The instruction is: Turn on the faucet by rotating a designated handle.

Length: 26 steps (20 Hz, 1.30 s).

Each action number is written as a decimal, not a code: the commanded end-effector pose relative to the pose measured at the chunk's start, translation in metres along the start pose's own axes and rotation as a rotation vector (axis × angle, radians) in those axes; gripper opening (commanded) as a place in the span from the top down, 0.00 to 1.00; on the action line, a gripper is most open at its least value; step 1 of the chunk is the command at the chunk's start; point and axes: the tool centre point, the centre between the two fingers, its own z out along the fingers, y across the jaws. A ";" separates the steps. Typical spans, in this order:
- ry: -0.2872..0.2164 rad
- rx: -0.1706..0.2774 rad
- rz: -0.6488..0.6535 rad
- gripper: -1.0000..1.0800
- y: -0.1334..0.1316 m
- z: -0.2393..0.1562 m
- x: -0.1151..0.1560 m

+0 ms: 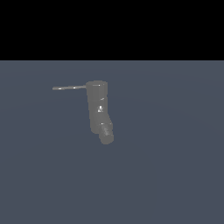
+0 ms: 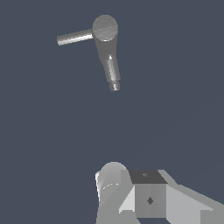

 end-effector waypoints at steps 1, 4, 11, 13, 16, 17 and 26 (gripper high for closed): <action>0.000 0.000 0.000 1.00 0.000 0.000 0.000; 0.000 0.000 0.004 1.00 -0.001 0.001 0.000; 0.001 0.001 0.049 1.00 -0.013 0.010 0.005; 0.001 0.001 0.071 1.00 -0.018 0.015 0.007; 0.002 0.002 0.111 1.00 -0.028 0.023 0.011; 0.002 0.002 0.127 1.00 -0.032 0.026 0.013; 0.005 0.006 0.299 1.00 -0.073 0.061 0.038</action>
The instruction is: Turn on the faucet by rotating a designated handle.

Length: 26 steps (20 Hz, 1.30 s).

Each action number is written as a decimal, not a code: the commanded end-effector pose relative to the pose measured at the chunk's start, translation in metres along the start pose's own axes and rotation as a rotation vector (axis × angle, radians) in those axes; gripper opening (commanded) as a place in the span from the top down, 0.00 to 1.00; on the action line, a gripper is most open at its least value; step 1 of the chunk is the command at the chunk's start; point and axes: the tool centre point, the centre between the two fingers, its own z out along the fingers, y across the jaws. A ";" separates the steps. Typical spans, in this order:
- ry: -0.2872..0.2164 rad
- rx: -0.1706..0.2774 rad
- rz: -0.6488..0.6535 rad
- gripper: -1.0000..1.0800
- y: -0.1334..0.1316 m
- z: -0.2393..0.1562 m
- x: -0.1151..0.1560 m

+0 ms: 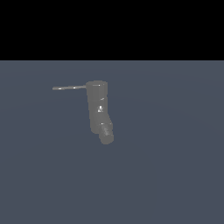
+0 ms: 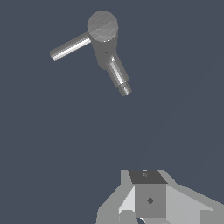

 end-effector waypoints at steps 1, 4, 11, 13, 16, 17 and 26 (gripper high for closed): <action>0.001 0.002 0.051 1.00 -0.013 0.011 0.005; 0.002 0.003 0.112 1.00 -0.029 0.023 0.011; 0.004 0.007 0.252 1.00 -0.064 0.052 0.031; 0.005 0.008 0.292 1.00 -0.073 0.060 0.038; 0.005 0.010 0.351 1.00 -0.087 0.072 0.048; 0.006 0.011 0.371 1.00 -0.091 0.076 0.052; 0.008 0.017 0.539 1.00 -0.125 0.110 0.088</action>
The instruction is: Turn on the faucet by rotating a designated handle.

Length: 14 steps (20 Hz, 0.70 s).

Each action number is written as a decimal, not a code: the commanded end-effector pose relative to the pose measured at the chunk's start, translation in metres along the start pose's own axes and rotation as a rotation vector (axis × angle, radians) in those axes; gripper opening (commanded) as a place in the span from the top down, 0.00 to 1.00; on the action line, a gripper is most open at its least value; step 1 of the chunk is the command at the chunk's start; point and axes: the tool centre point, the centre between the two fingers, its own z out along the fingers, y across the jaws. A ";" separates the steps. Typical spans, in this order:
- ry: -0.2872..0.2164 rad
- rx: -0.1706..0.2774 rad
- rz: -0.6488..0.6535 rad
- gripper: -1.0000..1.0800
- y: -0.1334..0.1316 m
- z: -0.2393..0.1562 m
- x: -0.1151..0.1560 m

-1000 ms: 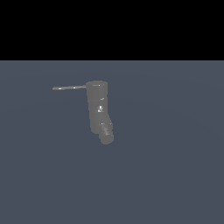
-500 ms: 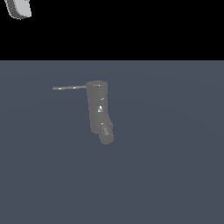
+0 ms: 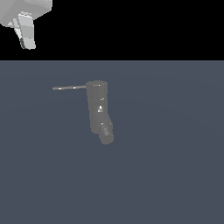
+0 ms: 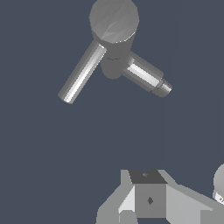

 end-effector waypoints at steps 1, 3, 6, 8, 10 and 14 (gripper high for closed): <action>0.000 0.003 0.046 1.00 -0.012 0.009 0.005; 0.001 0.004 0.081 1.00 -0.022 0.016 0.009; 0.002 0.005 0.132 1.00 -0.035 0.027 0.016; 0.003 0.006 0.165 1.00 -0.043 0.033 0.021; 0.004 0.006 0.198 1.00 -0.051 0.040 0.026; 0.007 0.007 0.263 1.00 -0.066 0.053 0.037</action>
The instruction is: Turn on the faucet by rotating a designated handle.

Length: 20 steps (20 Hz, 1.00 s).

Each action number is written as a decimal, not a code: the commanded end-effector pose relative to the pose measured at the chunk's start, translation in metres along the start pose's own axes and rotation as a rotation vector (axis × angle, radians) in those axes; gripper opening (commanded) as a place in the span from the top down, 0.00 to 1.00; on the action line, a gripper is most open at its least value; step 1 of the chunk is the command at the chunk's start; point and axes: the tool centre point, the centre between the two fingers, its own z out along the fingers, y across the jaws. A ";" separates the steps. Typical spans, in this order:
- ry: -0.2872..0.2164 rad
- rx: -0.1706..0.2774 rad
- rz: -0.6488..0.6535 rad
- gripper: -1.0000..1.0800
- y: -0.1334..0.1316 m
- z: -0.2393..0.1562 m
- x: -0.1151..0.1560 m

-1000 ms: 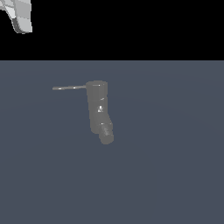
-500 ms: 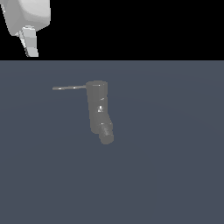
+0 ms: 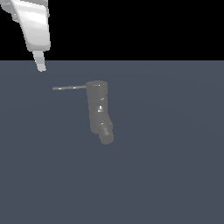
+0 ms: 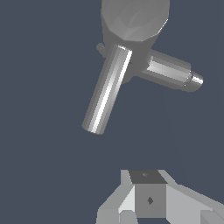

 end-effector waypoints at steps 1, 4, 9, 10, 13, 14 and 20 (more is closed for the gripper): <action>0.002 0.001 0.042 1.00 -0.011 0.008 0.005; 0.004 0.001 0.091 1.00 -0.024 0.019 0.011; 0.010 0.000 0.177 1.00 -0.045 0.036 0.025; 0.011 0.000 0.193 1.00 -0.049 0.039 0.028; 0.014 -0.001 0.240 1.00 -0.059 0.049 0.036; 0.015 -0.001 0.254 1.00 -0.062 0.052 0.039; 0.019 -0.002 0.323 1.00 -0.078 0.065 0.053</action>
